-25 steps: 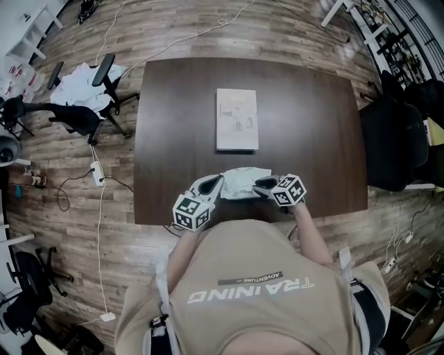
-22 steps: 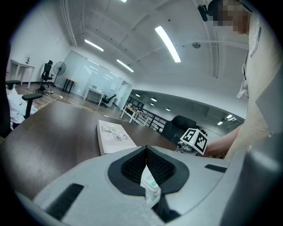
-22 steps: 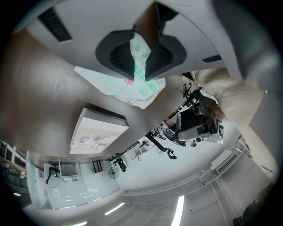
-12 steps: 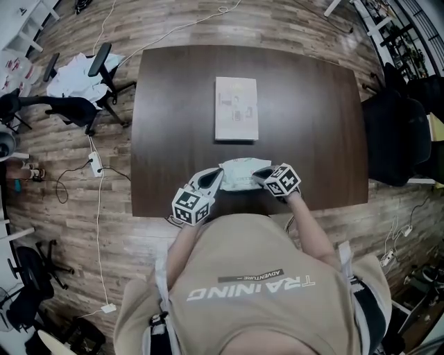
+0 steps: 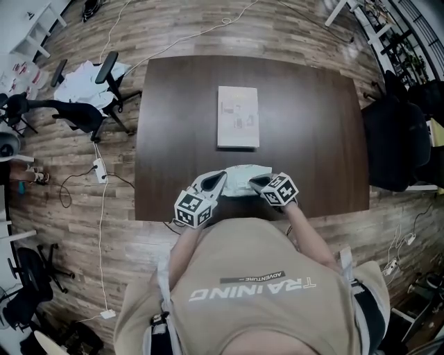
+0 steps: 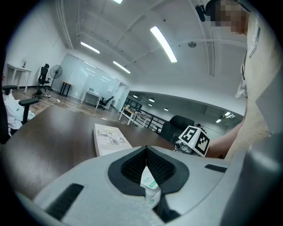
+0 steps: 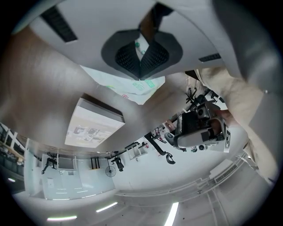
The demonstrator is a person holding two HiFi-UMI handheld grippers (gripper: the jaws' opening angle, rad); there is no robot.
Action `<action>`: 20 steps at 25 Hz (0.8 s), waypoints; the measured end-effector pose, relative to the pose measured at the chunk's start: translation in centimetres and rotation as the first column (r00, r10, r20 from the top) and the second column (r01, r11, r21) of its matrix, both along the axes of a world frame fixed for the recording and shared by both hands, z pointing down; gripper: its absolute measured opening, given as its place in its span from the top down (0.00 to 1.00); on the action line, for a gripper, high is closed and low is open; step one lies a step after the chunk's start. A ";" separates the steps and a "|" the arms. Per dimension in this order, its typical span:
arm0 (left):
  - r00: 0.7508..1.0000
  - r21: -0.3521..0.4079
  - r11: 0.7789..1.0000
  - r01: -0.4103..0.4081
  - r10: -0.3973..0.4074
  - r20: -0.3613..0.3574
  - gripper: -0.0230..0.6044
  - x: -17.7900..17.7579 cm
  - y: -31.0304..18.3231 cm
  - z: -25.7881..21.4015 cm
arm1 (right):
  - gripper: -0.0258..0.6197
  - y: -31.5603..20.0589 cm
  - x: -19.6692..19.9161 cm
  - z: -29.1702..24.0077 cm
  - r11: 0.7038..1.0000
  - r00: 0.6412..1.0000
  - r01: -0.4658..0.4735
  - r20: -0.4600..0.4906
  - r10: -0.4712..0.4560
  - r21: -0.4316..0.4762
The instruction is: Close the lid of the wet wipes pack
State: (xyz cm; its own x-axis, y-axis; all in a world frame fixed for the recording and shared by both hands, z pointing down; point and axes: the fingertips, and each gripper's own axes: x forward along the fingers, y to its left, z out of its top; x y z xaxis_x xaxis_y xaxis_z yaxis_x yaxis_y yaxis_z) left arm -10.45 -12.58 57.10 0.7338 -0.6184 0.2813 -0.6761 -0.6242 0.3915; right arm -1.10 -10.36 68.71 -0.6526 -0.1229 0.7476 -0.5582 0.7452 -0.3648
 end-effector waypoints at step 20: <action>0.999 -0.010 1.000 0.013 -0.013 -0.030 0.95 -2.5 0.8 -0.1 | 0.94 -0.2 -1.1 2.3 0.999 0.996 -0.034 -0.086 0.032 -0.022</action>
State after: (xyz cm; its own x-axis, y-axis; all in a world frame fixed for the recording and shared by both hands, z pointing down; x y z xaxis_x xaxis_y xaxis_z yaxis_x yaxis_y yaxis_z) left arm -13.00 -11.81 57.03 0.7339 -0.6256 0.2647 -0.6720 -0.6115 0.4178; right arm -2.21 -10.54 71.04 -0.5820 -0.1250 0.8035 -0.6123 0.7176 -0.3319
